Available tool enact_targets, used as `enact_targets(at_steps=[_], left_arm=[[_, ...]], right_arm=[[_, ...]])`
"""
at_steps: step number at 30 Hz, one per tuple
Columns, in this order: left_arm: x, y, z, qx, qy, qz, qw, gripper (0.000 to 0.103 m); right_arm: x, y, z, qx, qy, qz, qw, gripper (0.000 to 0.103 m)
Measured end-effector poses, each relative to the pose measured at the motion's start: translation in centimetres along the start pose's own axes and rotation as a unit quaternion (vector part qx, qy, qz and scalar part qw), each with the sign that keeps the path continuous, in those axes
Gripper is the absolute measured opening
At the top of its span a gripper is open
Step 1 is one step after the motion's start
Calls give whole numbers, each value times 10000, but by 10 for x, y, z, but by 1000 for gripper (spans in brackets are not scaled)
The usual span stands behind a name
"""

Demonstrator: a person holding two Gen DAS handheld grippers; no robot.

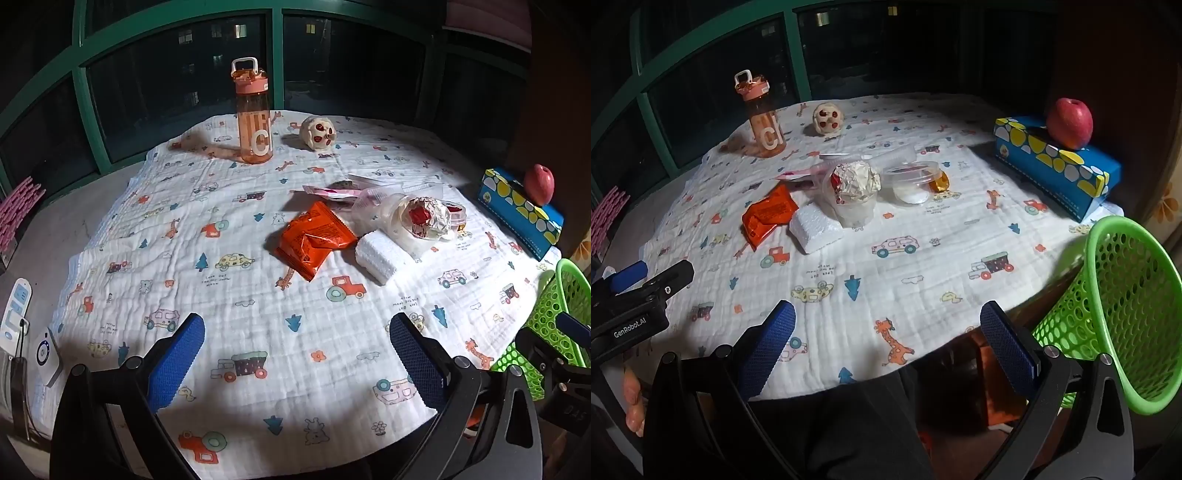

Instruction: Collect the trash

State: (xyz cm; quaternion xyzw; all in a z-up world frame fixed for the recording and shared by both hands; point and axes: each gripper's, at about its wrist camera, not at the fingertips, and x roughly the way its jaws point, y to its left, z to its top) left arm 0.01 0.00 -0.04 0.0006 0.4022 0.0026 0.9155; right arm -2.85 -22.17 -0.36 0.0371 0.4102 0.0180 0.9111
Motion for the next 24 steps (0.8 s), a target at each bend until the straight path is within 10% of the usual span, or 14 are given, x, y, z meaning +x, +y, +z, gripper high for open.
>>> enact_targets(at_steps=[24], left_arm=[[-11, -2, 0, 110, -300, 74, 9995, 97]], right_arm=[[-4, 1, -1, -7, -79, -2, 10000, 99]])
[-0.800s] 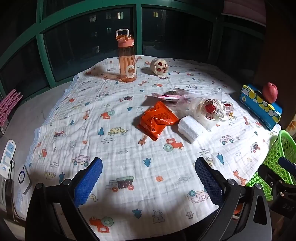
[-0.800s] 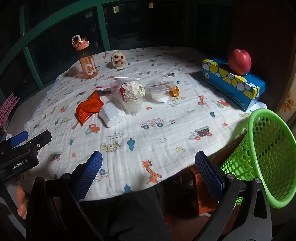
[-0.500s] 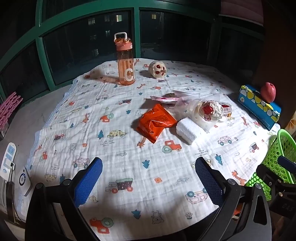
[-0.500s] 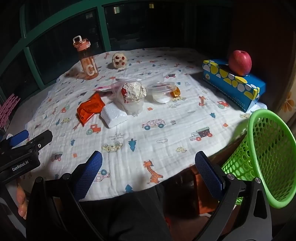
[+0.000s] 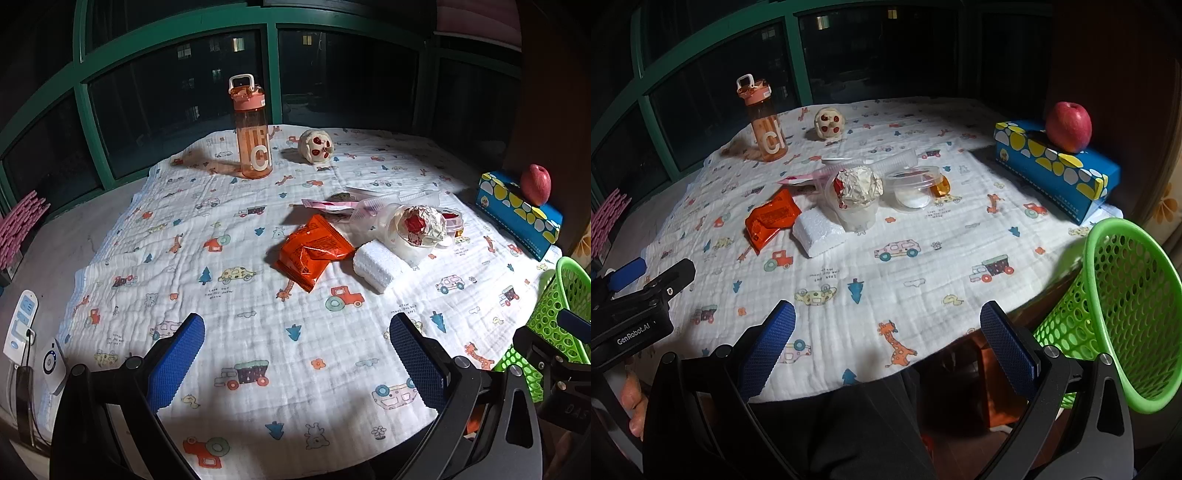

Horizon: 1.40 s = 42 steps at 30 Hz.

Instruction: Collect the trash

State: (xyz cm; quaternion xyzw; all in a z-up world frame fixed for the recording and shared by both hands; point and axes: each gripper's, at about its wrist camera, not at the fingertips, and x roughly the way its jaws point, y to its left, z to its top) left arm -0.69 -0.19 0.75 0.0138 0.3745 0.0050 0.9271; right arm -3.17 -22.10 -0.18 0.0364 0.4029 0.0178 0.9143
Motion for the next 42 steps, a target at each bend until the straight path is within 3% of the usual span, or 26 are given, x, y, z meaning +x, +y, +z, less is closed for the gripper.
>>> enact_targets(at_steps=[42], left_arm=[[-12, -12, 5, 116, -313, 77, 9994, 97]], right_arm=[[-16, -5, 4, 101, -234, -84, 9996, 99]])
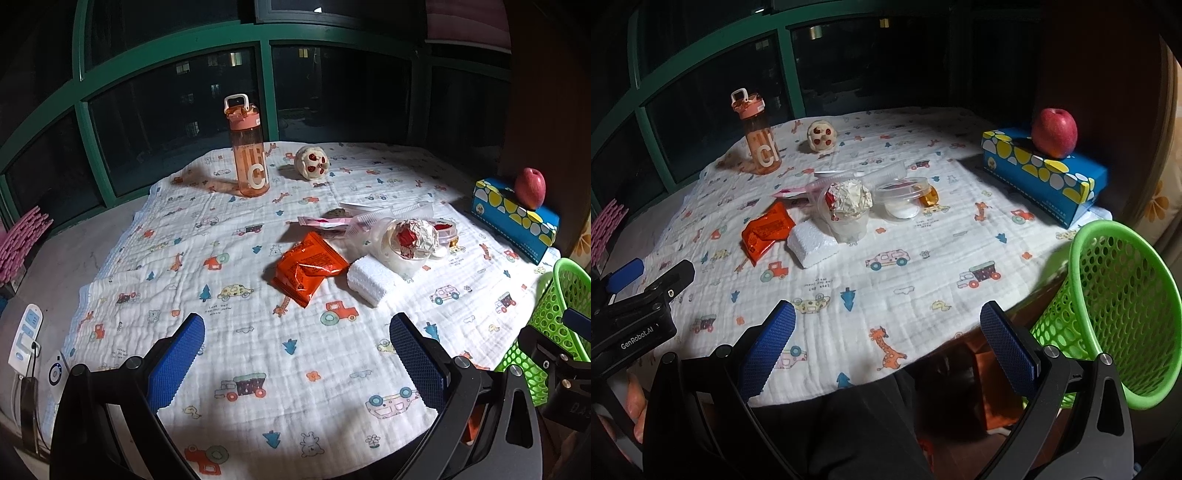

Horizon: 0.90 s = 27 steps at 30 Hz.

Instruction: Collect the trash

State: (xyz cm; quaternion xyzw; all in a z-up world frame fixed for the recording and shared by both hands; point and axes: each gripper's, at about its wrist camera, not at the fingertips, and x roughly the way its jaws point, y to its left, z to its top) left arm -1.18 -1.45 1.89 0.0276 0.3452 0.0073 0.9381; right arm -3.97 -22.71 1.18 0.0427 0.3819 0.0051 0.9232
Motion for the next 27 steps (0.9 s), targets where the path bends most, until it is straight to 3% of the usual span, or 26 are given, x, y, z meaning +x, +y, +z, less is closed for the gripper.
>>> enact_targets(at_steps=[27], left_arm=[[-29, 1, 7, 35, -457, -34, 9989, 97]], right_arm=[[-24, 2, 2, 11, -333, -23, 9994, 99]])
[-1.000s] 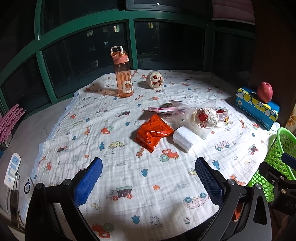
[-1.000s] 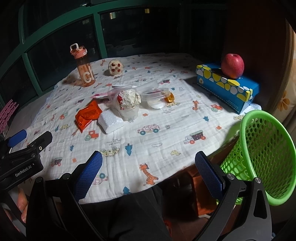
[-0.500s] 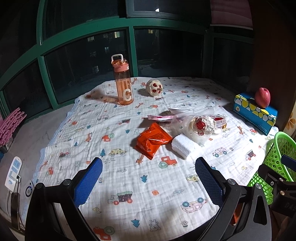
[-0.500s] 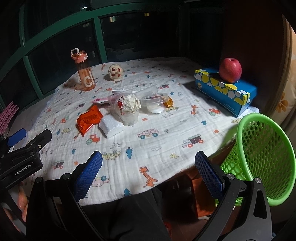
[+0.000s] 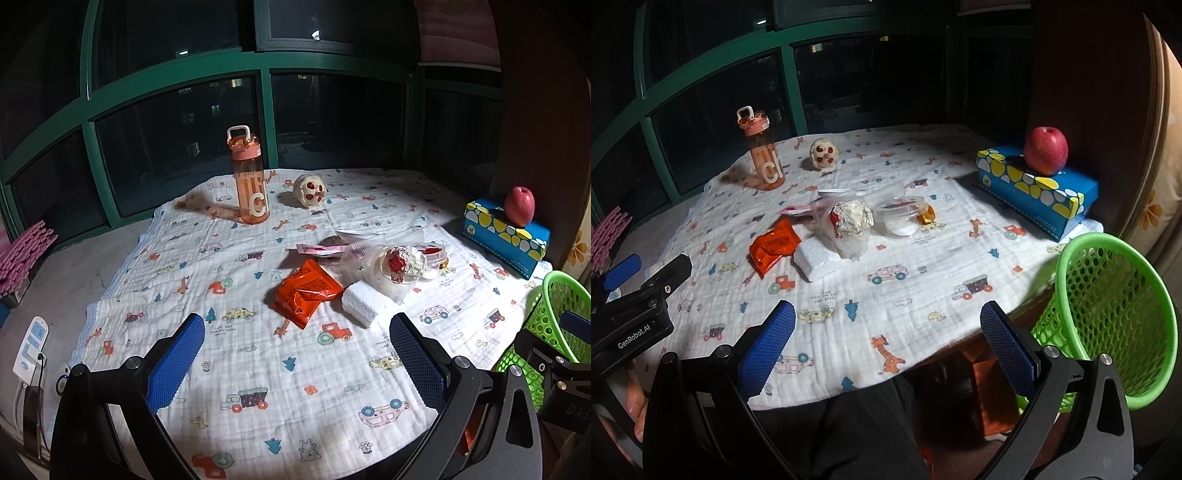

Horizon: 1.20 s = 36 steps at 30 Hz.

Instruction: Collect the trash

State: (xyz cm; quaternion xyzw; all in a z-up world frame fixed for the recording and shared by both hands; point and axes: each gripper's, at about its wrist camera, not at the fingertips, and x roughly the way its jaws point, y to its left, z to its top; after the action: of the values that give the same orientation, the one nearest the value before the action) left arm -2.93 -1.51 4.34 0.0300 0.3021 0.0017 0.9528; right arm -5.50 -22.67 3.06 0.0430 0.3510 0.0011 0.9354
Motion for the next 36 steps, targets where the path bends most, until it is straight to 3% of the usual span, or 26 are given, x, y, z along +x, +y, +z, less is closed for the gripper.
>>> enact_targets(at_steps=[17, 36], left_arm=[[-1, 1, 3, -7, 66, 12, 10000, 97], [61, -3, 32, 34, 563, -16, 9984, 97]], right_arm=[[-2, -1, 4, -12, -18, 33, 10000, 99], [53, -13, 40, -34, 339, 90, 9994, 99]])
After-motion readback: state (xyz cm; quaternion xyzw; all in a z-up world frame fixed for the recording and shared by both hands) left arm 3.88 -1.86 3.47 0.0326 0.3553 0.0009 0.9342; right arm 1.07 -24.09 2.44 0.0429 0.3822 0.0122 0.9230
